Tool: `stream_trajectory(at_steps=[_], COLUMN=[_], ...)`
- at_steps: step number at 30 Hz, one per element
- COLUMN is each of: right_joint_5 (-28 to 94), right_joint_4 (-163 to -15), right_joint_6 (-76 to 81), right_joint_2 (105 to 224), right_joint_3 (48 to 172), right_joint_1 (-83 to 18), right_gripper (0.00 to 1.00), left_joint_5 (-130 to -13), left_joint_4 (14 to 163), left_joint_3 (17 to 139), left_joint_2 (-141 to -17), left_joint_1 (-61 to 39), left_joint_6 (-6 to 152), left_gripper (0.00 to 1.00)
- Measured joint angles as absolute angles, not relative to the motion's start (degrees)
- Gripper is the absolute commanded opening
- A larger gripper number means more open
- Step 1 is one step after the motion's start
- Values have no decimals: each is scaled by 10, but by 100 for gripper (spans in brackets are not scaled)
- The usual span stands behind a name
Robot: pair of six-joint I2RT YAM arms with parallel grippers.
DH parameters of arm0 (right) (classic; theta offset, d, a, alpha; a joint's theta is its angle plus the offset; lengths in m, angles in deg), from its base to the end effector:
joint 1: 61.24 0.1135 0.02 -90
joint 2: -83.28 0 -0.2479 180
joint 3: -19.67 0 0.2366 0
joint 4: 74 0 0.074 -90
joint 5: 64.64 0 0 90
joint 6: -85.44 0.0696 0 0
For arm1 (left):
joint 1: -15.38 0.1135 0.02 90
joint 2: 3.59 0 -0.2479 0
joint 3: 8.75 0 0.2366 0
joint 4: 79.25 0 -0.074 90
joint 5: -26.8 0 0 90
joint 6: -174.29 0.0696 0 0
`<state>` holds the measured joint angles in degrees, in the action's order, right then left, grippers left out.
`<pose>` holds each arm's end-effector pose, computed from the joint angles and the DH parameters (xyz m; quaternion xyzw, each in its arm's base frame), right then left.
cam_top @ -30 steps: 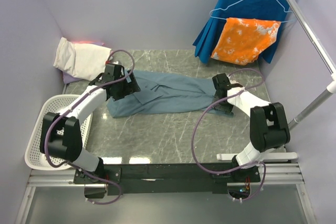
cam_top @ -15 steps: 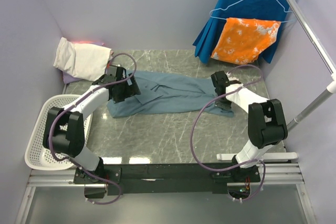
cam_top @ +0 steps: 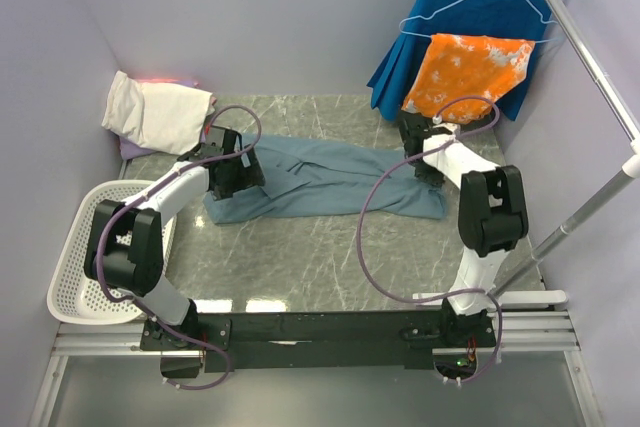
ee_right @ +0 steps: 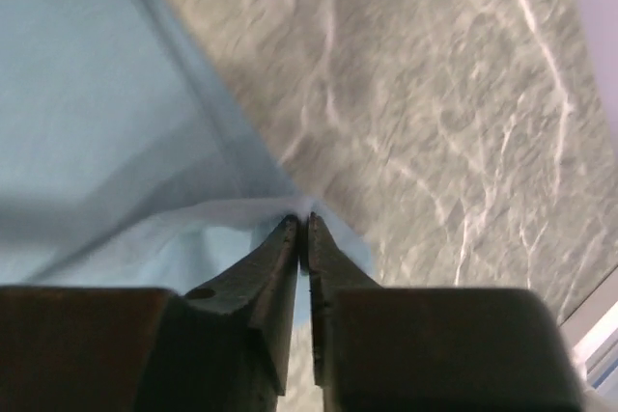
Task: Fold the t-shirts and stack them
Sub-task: Fold the other side of the tshirt into a rectangle
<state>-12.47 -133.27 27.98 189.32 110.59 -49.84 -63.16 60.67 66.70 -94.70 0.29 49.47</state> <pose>0.3531 0.0277 0.1658 0.2152 0.9133 -0.2498 0.2393 0.3220 -0.0868 0.1788 -0.1638 0.9415 -0.1240 0.2672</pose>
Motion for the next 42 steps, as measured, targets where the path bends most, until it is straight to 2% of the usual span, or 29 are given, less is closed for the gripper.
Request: stream_trajectory(at_steps=[1, 2, 3, 7, 9, 14, 18, 30, 42], right_joint_5=[-132, -137, -143, -156, -141, -47, 12, 47, -6], right_joint_4=[-1336, -1341, -1344, -1358, -1339, -1315, -1280, -1262, -1334], right_joint_6=[283, 288, 293, 302, 298, 289, 289, 289, 258], right_joint_2=[1906, 1915, 1920, 1916, 1886, 1763, 1727, 1799, 1869], right_joint_3=[1115, 1121, 1124, 1117, 1086, 1016, 990, 921, 1001], right_joint_1=[-503, -508, -512, -528, -530, -522, -514, -511, -503], right_gripper=[46, 70, 87, 88, 85, 82, 82, 82, 82], left_joint_5=[-626, -619, -612, -584, -574, -572, -573, -568, -516], left_joint_4=[604, 600, 596, 582, 578, 579, 582, 604, 599], left_joint_3=[667, 667, 667, 667, 667, 661, 650, 629, 619], left_joint_2=[-947, -947, -947, -947, -947, -947, -947, -962, -978], left_joint_1=[3, 3, 3, 3, 3, 3, 3, 4, 50], left_joint_6=[495, 496, 496, 496, 496, 496, 493, 487, 498], left_gripper=[99, 100, 99, 99, 99, 99, 99, 99, 100])
